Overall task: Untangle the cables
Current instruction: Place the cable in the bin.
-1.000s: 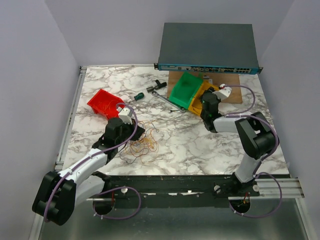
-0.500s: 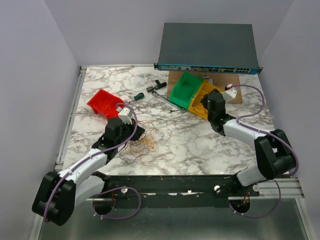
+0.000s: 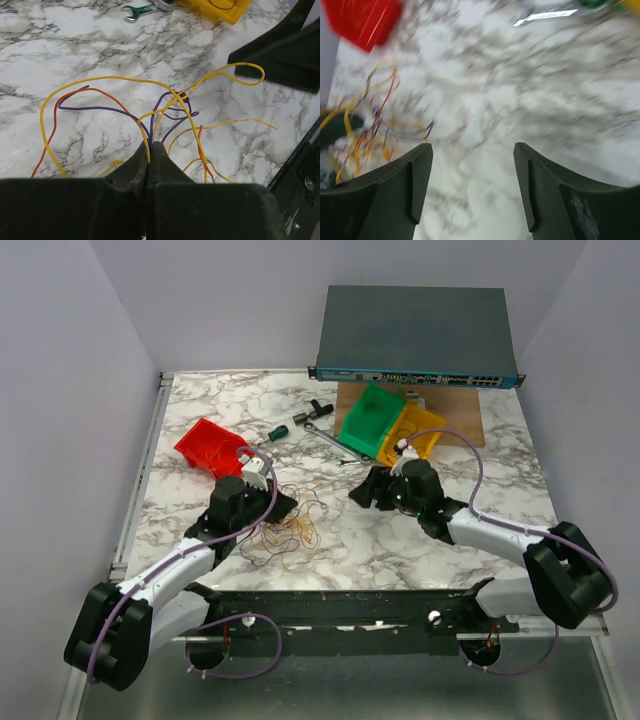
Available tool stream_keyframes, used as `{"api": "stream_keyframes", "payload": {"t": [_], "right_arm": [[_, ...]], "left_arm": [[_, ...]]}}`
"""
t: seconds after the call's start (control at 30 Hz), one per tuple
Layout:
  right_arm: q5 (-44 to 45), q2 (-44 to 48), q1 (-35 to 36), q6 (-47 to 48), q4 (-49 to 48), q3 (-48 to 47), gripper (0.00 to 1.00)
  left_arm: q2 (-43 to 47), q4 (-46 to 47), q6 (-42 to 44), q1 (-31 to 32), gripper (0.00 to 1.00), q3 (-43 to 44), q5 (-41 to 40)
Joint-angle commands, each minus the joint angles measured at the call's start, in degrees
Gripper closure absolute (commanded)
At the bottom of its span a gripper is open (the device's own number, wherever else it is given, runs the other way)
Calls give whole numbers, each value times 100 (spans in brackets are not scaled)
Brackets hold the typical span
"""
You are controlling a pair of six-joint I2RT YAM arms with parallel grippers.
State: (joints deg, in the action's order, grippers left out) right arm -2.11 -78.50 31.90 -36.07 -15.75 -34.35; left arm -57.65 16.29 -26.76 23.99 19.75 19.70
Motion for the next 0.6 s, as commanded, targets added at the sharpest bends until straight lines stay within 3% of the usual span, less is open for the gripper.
{"api": "stream_keyframes", "payload": {"t": [0.0, 0.23, 0.57], "right_arm": [[-1809, 576, 410, 526, -890, 655, 26], [-2435, 889, 662, 543, -1352, 896, 26], [-2272, 801, 673, 787, -1317, 511, 34]], "left_arm": [[-67, 616, 84, 70, 100, -76, 825], [-168, 850, 101, 209, 100, -67, 1151], [-273, 1421, 84, 371, 100, -131, 1865]]}}
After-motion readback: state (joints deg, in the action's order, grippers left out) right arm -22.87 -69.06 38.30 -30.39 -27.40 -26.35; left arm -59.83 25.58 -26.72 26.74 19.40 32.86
